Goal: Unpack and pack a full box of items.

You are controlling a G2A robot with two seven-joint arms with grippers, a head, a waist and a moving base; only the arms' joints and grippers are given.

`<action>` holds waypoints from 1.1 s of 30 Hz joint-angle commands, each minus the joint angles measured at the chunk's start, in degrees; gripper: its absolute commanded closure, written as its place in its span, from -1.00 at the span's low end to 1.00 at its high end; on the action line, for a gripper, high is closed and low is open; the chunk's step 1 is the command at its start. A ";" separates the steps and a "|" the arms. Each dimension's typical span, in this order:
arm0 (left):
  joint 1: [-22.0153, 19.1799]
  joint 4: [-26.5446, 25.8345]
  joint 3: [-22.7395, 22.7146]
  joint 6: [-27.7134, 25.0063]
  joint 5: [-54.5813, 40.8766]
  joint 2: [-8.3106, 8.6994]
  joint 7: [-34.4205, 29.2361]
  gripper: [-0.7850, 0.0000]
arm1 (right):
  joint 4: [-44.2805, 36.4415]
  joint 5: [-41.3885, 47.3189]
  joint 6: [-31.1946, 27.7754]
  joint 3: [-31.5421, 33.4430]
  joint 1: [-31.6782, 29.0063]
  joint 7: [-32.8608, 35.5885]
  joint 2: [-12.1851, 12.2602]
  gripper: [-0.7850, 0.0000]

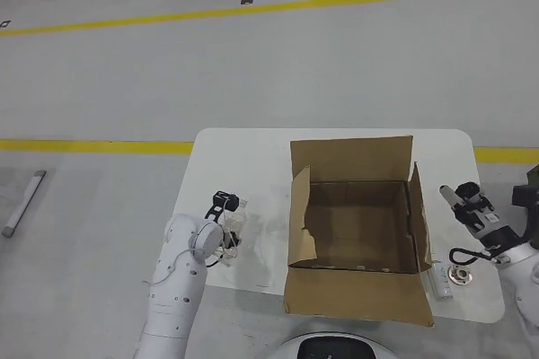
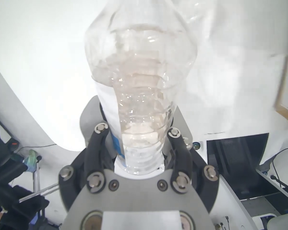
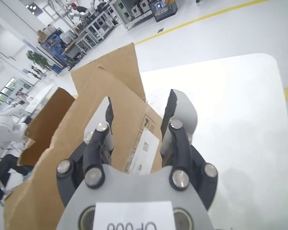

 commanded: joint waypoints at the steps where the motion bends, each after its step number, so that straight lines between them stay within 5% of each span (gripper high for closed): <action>1: 1.27 -4.92 -0.46 0.02 -1.23 0.17 -1.16 1.00 | -1.43 7.05 0.36 1.22 0.04 5.05 0.21 -1.00; 8: 3.76 -17.07 -1.46 0.55 -6.29 0.59 -3.83 1.00 | -9.17 12.93 3.69 3.86 0.20 17.18 1.21 -1.00; 14: 4.17 -22.26 -1.85 0.81 -8.95 0.96 -4.69 1.00 | -13.19 1.69 5.54 -0.10 1.29 18.32 1.64 -1.00; 21: 4.17 -20.80 -2.35 1.23 -8.77 1.50 -3.70 1.00 | -11.05 -3.78 7.73 -2.34 0.75 17.23 1.81 -1.00; 33: 3.78 -20.62 -1.63 0.83 -9.67 2.25 -3.72 1.00 | -6.71 -2.04 8.29 2.71 -2.65 16.75 2.35 -1.00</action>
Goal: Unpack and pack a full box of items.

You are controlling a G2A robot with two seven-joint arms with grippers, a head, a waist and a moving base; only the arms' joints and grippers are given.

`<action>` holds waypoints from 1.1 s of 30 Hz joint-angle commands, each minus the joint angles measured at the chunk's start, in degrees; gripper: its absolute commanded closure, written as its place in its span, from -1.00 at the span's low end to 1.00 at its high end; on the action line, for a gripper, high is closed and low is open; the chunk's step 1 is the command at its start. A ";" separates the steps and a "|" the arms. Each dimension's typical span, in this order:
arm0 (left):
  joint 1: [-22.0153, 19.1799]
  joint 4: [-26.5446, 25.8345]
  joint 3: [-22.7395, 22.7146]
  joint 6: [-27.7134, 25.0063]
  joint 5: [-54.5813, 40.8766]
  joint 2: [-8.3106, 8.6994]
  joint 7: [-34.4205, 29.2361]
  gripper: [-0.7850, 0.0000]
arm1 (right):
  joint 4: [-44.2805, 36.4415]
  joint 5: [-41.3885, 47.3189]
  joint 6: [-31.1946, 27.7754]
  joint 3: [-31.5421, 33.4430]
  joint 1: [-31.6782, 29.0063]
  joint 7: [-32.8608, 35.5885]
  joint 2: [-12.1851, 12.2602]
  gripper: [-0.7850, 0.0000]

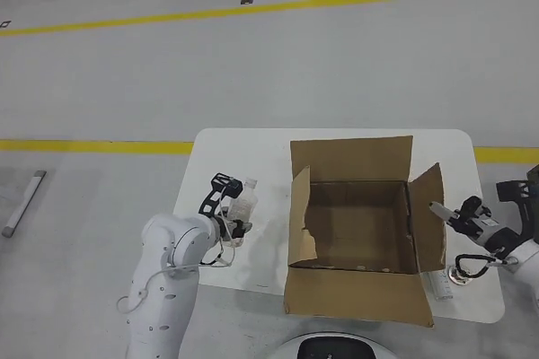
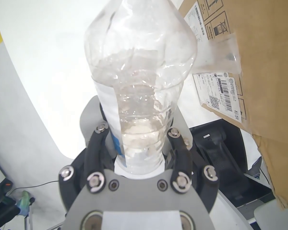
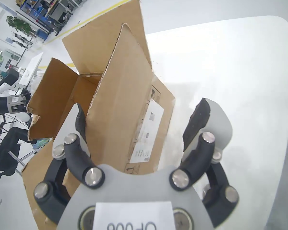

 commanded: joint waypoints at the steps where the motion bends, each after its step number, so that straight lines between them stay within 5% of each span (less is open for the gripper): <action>1: -0.19 -0.20 0.15 0.12 -0.37 0.09 0.16 1.00 | 0.78 0.55 0.14 0.61 -0.52 -0.11 0.05 -1.00; 3: -0.34 -0.50 0.27 0.12 -0.80 0.19 0.16 1.00 | 1.54 1.71 0.00 1.15 -1.06 -0.25 0.08 -1.00; 5: -0.45 -0.82 0.30 0.16 -1.21 0.31 0.10 1.00 | 2.42 2.47 -0.47 1.39 -1.56 -0.14 0.13 -0.56; 6: -0.55 -1.05 0.29 0.13 -1.44 0.37 0.11 1.00 | 3.12 2.99 -0.84 1.21 -1.70 -0.11 0.14 -0.11; 11: -0.54 -2.08 0.29 0.94 -1.12 0.65 1.81 1.00 | 6.49 5.85 -1.79 -1.17 -0.82 -1.84 -0.03 0.45; 14: -0.73 -2.45 0.56 1.14 -1.36 0.79 2.00 1.00 | 7.73 8.28 -2.29 -2.65 -0.10 -2.82 -0.16 1.00; 24: -1.96 -8.09 -0.80 3.58 -8.62 1.11 3.26 1.00 | 8.89 11.00 -3.08 -6.41 1.99 -4.46 -0.31 1.00; 33: -5.84 -11.30 -1.65 5.58 -28.96 1.14 0.84 1.00 | 7.35 10.18 -2.62 -8.50 2.94 -4.55 -0.21 1.00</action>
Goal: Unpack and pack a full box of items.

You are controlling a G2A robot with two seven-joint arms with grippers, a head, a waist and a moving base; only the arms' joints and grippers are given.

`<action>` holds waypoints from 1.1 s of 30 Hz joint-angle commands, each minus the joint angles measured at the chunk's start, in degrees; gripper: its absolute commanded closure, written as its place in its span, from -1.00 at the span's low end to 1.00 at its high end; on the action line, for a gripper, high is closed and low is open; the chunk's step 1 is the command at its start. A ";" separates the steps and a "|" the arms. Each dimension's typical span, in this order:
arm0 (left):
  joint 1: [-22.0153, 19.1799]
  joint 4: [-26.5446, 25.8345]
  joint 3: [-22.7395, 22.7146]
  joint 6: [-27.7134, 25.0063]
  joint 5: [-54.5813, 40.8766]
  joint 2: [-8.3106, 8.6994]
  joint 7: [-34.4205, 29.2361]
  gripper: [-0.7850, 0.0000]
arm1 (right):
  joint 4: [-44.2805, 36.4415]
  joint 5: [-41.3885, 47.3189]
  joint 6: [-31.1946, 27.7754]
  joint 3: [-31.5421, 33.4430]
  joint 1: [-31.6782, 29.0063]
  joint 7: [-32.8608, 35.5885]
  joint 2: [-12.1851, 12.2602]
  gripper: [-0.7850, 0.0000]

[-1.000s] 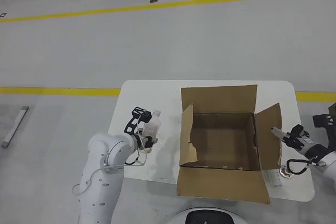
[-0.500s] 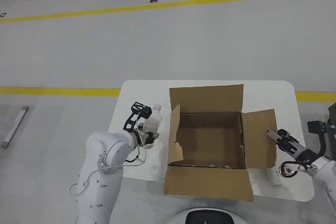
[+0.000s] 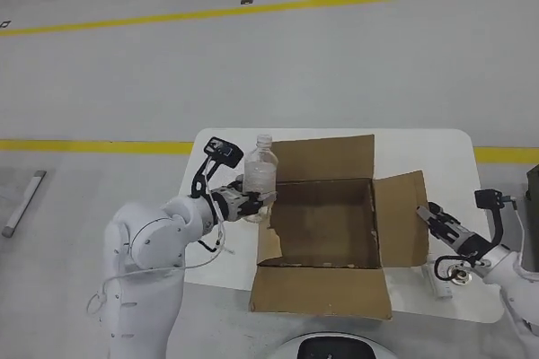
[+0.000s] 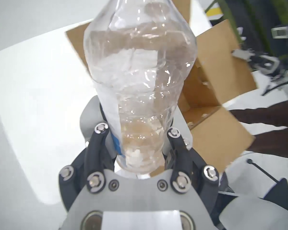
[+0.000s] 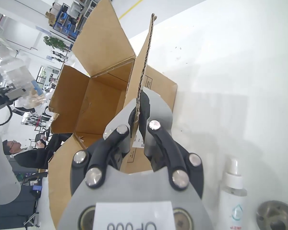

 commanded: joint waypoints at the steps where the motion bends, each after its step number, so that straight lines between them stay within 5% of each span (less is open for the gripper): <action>1: -0.86 0.58 1.02 0.15 -3.56 0.03 -1.21 1.00 | -0.46 -0.16 0.19 -0.08 0.14 -0.06 0.05 1.00; 10: -5.14 7.00 8.22 1.94 -18.58 -0.44 -3.85 1.00 | -1.57 -0.84 0.78 0.14 0.04 0.00 0.32 1.00; 33: -4.93 6.49 11.36 3.83 -20.53 -0.54 -0.75 1.00 | -2.01 -5.36 1.00 -1.25 1.09 -0.43 0.93 1.00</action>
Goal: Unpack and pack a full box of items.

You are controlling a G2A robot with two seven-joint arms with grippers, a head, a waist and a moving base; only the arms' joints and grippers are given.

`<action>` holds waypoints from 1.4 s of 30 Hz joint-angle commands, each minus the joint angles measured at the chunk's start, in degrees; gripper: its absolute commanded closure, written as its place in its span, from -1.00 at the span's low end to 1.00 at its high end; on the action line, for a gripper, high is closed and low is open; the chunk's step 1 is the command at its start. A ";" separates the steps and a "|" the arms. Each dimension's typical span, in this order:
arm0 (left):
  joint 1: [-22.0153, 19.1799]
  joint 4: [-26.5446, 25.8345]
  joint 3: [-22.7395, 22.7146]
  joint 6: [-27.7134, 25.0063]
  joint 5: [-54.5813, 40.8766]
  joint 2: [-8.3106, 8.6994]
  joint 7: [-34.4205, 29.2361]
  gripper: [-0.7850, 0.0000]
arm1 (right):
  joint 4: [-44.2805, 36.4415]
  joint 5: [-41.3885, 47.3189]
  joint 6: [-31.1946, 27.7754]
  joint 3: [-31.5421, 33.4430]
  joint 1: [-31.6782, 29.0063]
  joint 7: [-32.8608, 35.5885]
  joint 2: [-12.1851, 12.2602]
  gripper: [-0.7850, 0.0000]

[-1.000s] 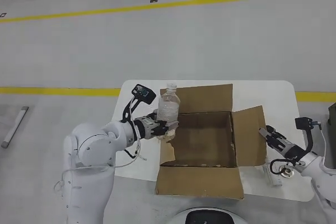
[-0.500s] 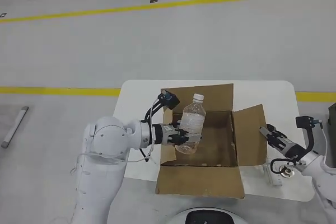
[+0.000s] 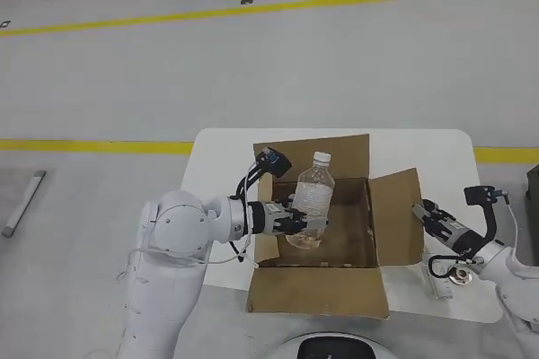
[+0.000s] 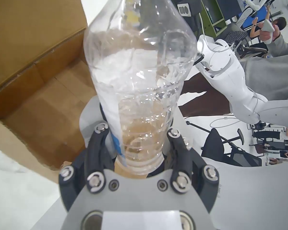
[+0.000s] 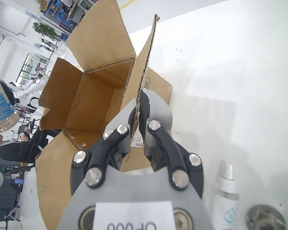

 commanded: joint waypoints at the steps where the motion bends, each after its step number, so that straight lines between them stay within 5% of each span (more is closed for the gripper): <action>1: -1.10 0.26 1.84 1.57 -0.71 -0.16 0.17 1.00 | -0.21 0.18 0.00 0.29 0.03 -0.08 0.06 1.00; 10: -5.66 6.94 8.55 13.32 1.29 -0.82 0.86 1.00 | -6.49 1.87 -0.18 2.74 -1.62 -1.20 0.30 1.00; 30: -6.33 19.84 6.89 19.25 8.07 1.00 1.64 1.00 | -11.86 5.54 -0.23 5.04 -3.55 1.36 0.85 1.00; 42: -5.63 22.28 8.08 18.94 7.68 1.27 2.25 1.00 | -12.21 5.35 0.54 4.45 -3.39 1.04 1.04 1.00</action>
